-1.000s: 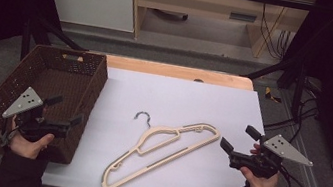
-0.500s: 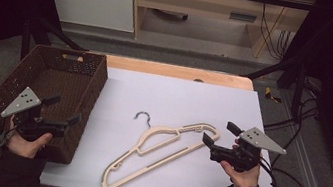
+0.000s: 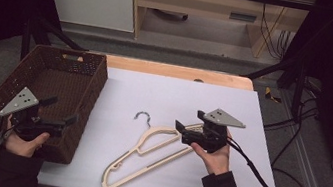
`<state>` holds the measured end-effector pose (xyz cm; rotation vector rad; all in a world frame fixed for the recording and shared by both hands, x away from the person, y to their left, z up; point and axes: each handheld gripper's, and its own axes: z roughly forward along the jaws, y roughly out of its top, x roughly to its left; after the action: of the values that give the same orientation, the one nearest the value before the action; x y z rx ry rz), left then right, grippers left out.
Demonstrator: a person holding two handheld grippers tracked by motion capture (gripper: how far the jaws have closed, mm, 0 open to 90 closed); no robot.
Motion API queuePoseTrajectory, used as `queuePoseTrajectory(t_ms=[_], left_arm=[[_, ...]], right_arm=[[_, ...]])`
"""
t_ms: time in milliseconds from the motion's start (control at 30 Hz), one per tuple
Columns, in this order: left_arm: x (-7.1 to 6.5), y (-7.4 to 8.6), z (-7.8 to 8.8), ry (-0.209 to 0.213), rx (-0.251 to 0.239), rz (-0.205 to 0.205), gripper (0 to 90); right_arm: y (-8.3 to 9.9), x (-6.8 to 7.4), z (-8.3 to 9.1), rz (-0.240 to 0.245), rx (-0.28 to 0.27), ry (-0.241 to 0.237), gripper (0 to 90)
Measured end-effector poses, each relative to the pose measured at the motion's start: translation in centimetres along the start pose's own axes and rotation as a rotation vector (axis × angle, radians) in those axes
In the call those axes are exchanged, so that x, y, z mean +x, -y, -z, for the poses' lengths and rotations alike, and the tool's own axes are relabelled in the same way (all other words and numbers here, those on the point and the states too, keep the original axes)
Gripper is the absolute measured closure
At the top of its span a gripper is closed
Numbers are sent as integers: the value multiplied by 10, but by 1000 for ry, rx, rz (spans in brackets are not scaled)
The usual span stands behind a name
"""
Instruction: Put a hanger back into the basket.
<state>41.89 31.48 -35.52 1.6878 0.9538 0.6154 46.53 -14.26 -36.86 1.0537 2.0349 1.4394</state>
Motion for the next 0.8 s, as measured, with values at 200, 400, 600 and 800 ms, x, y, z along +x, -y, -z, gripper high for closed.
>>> queuePoseTrajectory(t_ms=[200,400,600,800], left_arm=[[0,0,-1,-7,8,-9,25],[0,0,-1,-9,10,-12,25],[1,0,-1,-10,9,-9,27],[1,0,-1,-10,11,-12,27]], right_arm=[[-6,11,-39,12,42,-15,186],[-4,19,-72,38,101,-37,215],[-1,23,-100,18,162,-45,291],[11,25,-126,30,243,-27,354]])
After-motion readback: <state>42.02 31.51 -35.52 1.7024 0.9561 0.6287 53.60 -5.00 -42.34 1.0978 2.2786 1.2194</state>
